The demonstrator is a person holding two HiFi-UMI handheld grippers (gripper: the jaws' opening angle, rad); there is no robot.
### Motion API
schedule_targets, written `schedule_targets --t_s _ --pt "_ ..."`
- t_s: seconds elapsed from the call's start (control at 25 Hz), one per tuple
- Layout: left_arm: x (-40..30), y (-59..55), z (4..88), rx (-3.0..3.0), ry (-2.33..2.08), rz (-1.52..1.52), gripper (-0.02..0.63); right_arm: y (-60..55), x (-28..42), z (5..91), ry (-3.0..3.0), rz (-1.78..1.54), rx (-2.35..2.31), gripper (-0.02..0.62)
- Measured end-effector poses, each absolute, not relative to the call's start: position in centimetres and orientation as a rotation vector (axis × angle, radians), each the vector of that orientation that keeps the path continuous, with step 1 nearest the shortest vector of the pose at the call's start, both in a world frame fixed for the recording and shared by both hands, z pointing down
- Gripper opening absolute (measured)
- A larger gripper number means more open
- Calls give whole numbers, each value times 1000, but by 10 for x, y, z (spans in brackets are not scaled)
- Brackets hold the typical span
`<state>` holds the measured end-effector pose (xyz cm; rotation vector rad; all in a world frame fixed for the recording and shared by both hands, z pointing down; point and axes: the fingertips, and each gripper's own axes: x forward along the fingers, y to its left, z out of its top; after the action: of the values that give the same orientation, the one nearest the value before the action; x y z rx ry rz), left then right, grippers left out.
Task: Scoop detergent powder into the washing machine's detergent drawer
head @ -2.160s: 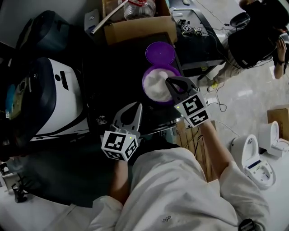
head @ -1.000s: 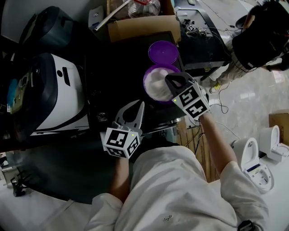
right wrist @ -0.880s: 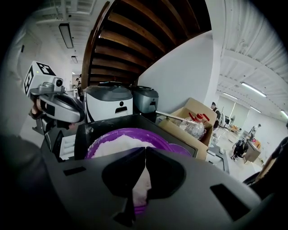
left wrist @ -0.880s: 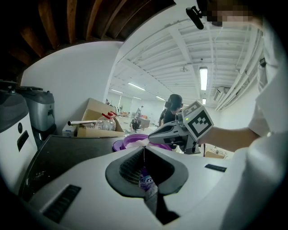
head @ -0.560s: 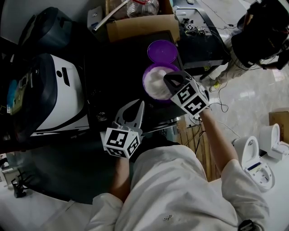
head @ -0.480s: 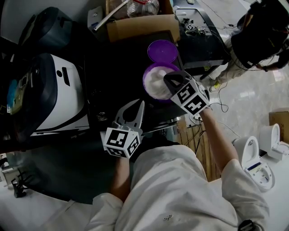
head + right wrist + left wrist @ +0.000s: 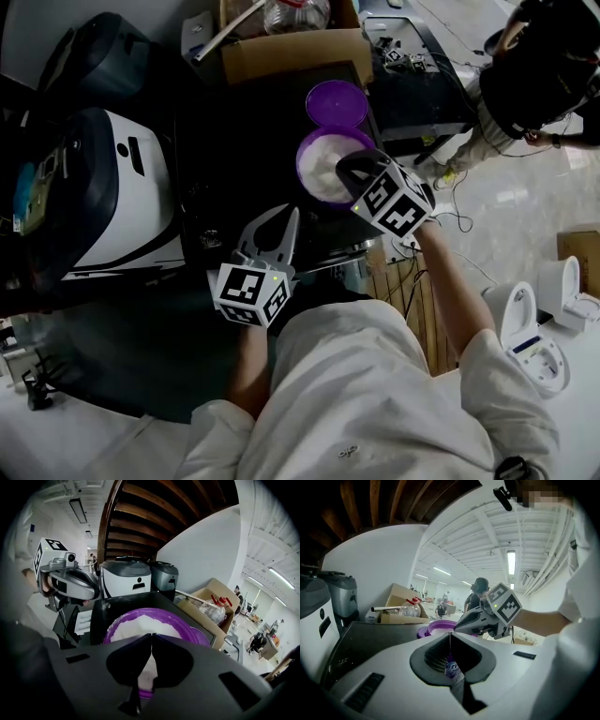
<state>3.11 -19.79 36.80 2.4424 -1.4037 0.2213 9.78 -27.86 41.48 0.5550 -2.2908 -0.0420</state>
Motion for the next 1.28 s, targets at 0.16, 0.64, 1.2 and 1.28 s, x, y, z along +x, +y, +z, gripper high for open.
schedule_targets --t_s 0.16,0.64,1.2,1.28 --pt "32 -195 368 2444 -1404 220 18 -270 96 417 -2284 -22 515 12" --pt "28 -192 367 2447 -1408 211 18 -254 88 419 -2291 63 450 11" --pt "29 -193 365 2458 -1410 206 18 -245 86 418 -2320 159 431 9" --pt "29 -193 363 2459 -1410 204 18 -241 85 415 -2329 176 418 9"
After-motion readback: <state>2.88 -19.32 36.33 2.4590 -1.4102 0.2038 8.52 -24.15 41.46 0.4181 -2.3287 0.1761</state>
